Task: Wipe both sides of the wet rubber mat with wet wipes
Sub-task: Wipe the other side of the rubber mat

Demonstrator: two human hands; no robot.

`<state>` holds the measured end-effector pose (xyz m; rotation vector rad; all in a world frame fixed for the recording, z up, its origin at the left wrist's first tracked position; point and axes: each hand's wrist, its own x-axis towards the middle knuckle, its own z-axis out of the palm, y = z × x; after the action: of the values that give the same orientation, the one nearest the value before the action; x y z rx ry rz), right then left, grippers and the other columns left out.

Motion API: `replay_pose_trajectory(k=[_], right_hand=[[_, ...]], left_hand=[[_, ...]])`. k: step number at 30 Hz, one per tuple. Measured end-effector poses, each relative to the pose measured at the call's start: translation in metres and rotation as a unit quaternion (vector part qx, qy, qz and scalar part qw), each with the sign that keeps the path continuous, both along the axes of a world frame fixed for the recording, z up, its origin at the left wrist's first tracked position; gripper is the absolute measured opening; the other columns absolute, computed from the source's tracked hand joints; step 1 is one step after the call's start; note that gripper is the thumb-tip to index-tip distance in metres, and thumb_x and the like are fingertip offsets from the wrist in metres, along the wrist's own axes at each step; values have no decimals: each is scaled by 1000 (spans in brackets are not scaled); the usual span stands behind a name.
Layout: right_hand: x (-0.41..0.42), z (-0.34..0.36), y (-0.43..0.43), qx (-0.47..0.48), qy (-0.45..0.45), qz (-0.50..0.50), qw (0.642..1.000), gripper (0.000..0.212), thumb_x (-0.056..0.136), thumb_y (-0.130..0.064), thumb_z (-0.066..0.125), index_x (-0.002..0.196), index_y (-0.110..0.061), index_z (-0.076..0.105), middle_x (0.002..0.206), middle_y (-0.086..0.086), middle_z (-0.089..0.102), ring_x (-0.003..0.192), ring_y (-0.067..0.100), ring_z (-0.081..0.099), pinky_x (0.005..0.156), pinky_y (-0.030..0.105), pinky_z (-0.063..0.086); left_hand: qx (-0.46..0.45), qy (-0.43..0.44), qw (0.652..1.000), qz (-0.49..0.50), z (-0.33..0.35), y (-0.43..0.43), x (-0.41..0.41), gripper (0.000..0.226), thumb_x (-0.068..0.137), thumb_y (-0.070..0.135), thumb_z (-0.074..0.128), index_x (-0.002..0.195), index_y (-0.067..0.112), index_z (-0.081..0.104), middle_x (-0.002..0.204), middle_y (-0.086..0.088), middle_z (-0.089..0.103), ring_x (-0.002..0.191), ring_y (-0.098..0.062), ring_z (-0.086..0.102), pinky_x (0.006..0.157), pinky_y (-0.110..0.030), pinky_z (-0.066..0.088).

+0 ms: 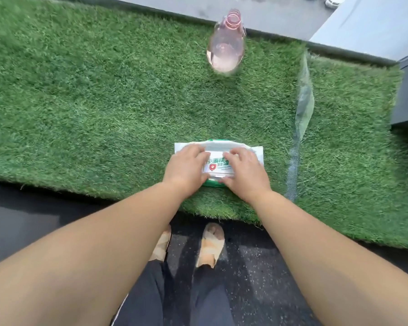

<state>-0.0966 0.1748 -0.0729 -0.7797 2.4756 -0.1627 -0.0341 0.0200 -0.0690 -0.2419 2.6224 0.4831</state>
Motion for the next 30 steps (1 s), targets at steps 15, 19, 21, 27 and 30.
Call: replay_pose_trajectory(k=[15, 19, 21, 27, 30], right_hand=[[-32, 2, -26, -150, -10, -274, 950, 38, 88, -46, 57, 110, -16, 52, 98, -2, 52, 85, 15, 51, 72, 30, 41], [-22, 7, -22, -204, 27, -299, 932, 16, 88, -13, 59, 102, -9, 52, 102, 6, 50, 81, 20, 53, 79, 37, 47], [-5, 4, -14, -182, 44, -186, 965, 14, 86, -12, 61, 99, -7, 61, 103, 11, 51, 86, 22, 53, 78, 34, 44], [21, -11, -8, -92, 57, -125, 986, 24, 84, -31, 65, 102, -15, 70, 101, 9, 56, 102, 28, 48, 88, 38, 38], [20, -13, -21, -65, 67, -159, 983, 25, 81, -39, 66, 96, -18, 70, 102, 5, 57, 105, 26, 47, 90, 35, 34]], left_hand=[[74, 35, 992, 92, -16, -3, 18, 100, 81, 41, 70, 151, 30, -2, 149, -2, 34, 129, -21, 39, 105, -34, 33], [-11, 38, 999, -13, -23, -7, 23, 78, 92, 53, 46, 151, 26, 5, 159, 5, -7, 140, -20, 22, 111, -34, 24], [-31, 37, 998, -28, -25, -6, 21, 75, 92, 56, 42, 151, 24, 9, 159, 4, -11, 140, -21, 20, 110, -35, 23], [-56, 39, 997, -41, -26, -5, 22, 73, 93, 55, 40, 151, 25, 8, 158, 1, -14, 140, -21, 18, 110, -35, 22], [-56, 49, 996, -38, -27, -5, 23, 72, 93, 54, 40, 151, 25, 9, 158, 0, -12, 140, -21, 20, 109, -34, 21]])
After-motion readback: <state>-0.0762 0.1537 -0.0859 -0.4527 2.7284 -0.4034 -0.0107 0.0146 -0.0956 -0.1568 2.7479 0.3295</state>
